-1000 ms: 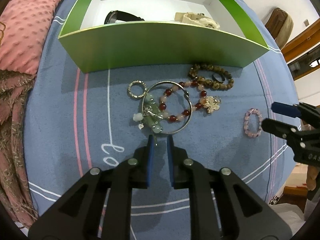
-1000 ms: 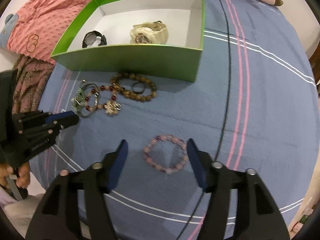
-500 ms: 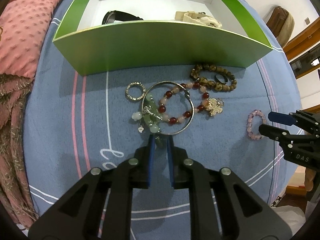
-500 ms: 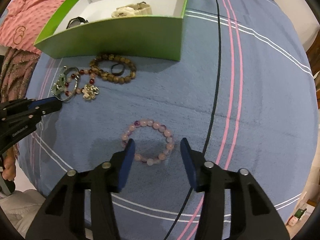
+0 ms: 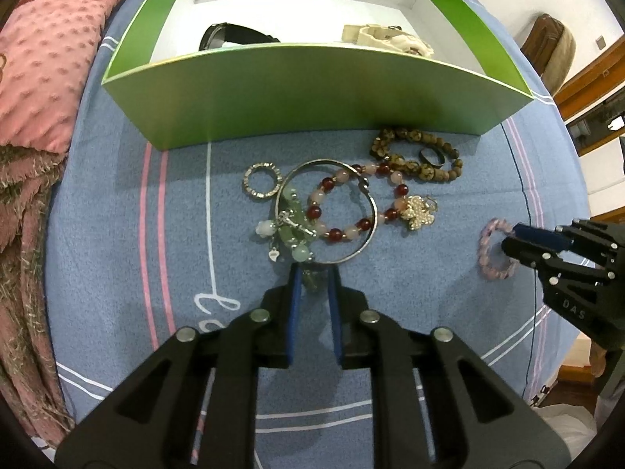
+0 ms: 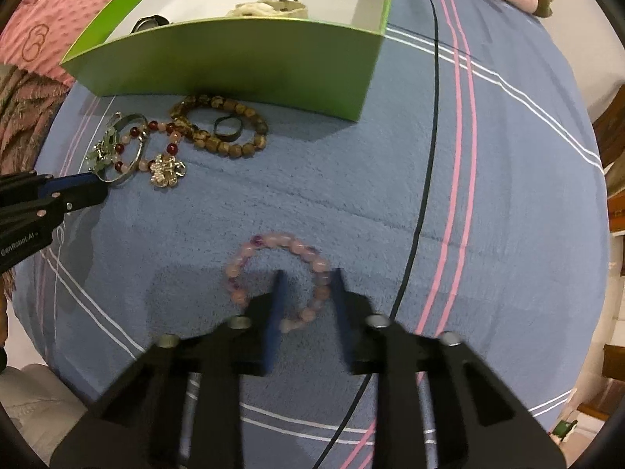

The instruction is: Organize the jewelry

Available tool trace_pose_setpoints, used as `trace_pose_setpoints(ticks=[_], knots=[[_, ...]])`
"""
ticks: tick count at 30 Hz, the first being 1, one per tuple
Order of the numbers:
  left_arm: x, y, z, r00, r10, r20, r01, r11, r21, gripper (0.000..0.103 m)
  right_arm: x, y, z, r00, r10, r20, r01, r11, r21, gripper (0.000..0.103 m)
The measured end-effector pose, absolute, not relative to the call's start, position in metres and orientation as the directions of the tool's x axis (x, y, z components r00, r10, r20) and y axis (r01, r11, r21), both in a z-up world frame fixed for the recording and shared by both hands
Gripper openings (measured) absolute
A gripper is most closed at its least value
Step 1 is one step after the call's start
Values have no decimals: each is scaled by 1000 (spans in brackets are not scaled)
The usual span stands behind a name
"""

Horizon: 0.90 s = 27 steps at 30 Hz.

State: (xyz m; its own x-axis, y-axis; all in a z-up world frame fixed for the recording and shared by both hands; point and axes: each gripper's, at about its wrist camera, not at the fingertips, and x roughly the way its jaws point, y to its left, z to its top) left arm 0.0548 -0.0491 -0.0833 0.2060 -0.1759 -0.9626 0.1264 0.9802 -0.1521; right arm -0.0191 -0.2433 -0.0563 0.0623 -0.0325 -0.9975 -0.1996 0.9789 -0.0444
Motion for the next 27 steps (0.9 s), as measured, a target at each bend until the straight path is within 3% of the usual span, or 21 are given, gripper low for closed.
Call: trace_pose_setpoints(ticks=[12,27], knots=[[48,-32,-74,227,-200,-953,98,978,-182,6,-17,-239,-52,62,12,-998,-192,981,0,8],[34,-15,8,369,-242,-897,106,970,-218,6,-5,-219,0,165,73,-984,-214,976,37,8]])
